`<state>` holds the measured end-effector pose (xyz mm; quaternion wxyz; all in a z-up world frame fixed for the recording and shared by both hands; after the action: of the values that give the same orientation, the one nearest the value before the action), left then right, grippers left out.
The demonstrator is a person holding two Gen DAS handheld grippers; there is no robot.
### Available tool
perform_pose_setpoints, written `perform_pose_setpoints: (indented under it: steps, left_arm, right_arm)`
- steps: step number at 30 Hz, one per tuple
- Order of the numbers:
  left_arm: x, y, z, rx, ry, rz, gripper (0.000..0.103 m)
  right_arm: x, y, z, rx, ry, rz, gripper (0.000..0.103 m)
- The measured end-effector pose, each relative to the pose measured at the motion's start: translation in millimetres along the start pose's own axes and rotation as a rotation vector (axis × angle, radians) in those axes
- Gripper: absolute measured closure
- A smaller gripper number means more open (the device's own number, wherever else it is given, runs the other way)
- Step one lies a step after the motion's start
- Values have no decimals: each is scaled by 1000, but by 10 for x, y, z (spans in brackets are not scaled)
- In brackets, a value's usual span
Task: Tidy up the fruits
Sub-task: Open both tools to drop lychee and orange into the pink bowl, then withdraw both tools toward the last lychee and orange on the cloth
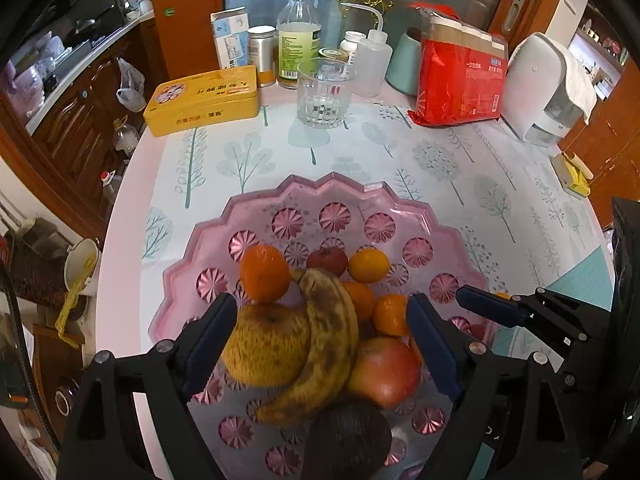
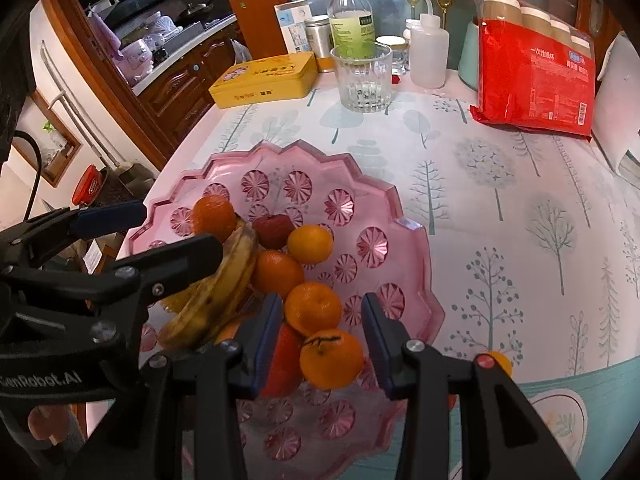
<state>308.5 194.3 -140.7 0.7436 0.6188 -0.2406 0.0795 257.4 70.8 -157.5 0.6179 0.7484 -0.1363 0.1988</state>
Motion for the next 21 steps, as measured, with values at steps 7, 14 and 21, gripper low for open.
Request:
perform_pose_setpoints:
  steps: [7, 14, 21]
  left_arm:
    - [-203, 254, -6, -6, 45, 3, 17]
    - [-449, 587, 73, -7, 82, 31, 17]
    - [-599, 967, 180, -2, 115, 81, 17]
  right_arm:
    - [-140, 189, -88, 14, 18, 5, 61]
    - [-288, 430, -137, 32, 40, 23, 61]
    - [-413, 744, -86, 59, 40, 53, 61]
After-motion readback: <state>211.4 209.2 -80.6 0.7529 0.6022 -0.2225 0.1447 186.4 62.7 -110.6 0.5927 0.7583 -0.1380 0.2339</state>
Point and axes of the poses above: each gripper's, at about its wrist camera, not at the fingertips, and y roughly against the way its jaws point, z to its right, x to its top, the point moved 4 cm from there along -y, roughly the way its jaws point, and after that the axes turned 2 degrees about z, right-handed, at the moved point
